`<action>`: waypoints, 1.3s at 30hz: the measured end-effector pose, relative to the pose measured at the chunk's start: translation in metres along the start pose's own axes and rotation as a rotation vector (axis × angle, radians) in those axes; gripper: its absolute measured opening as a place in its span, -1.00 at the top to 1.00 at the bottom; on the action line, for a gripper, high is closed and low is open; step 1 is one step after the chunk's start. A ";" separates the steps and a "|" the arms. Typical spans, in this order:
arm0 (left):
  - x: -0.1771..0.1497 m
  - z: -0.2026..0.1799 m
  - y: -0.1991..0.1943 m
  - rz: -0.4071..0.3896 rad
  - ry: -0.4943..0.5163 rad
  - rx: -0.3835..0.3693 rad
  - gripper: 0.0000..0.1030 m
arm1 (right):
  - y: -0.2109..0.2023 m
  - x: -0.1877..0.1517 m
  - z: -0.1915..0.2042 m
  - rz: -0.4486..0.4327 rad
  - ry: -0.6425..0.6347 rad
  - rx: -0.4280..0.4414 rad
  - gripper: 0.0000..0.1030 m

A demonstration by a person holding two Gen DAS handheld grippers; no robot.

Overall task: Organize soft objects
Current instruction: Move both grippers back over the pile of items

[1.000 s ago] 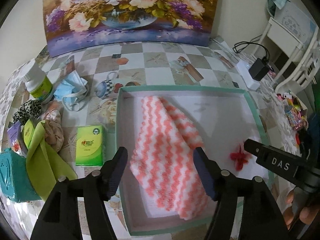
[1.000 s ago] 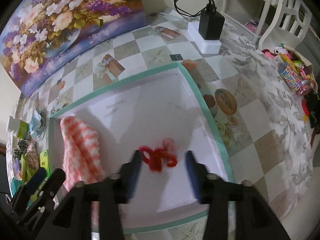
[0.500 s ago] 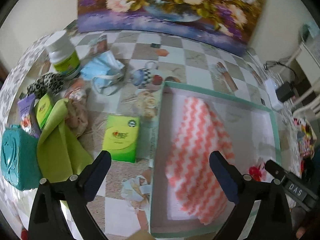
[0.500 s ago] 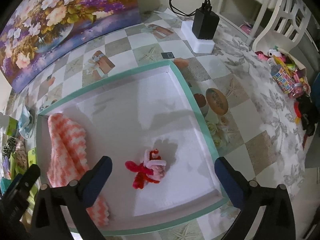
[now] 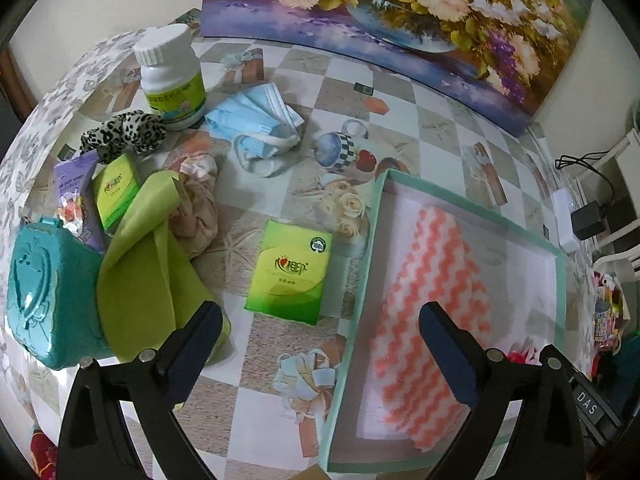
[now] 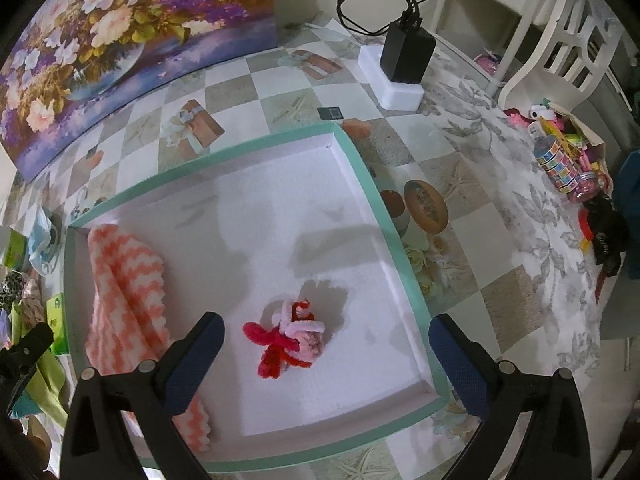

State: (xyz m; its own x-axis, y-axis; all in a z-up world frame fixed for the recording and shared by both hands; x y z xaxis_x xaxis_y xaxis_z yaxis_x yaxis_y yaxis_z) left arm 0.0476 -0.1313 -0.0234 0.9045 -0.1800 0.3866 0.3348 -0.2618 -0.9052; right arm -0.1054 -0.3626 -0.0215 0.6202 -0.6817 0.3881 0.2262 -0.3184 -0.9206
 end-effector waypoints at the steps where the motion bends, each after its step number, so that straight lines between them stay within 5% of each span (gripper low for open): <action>1: 0.001 0.000 -0.001 -0.001 0.001 0.001 -0.92 | 0.000 0.000 0.001 -0.001 -0.002 -0.001 -1.00; 21: 0.038 0.037 -0.040 -0.073 -0.002 0.115 -0.92 | -0.007 -0.011 0.054 -0.024 -0.102 0.072 -1.00; 31: 0.060 0.091 -0.064 -0.120 -0.056 0.162 -0.92 | -0.031 -0.005 0.079 -0.121 -0.117 0.153 -1.00; 39: 0.069 0.146 -0.066 -0.098 -0.184 0.112 -0.92 | -0.055 -0.001 0.105 -0.164 -0.145 0.197 -1.00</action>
State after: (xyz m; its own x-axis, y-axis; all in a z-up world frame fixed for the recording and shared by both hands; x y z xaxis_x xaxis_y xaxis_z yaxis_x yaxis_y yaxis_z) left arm 0.1258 0.0118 0.0375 0.8957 0.0196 0.4443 0.4414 -0.1606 -0.8828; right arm -0.0396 -0.2752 0.0243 0.6606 -0.5262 0.5355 0.4654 -0.2727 -0.8421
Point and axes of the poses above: each gripper's, at about its wrist camera, not at the fingertips, and y roughly the way its jaws point, z to its left, x to its top, the point moved 1 cm from there along y, roughly the way its jaws point, and after that the axes turned 4 degrees about -z, right-handed, at the moved point
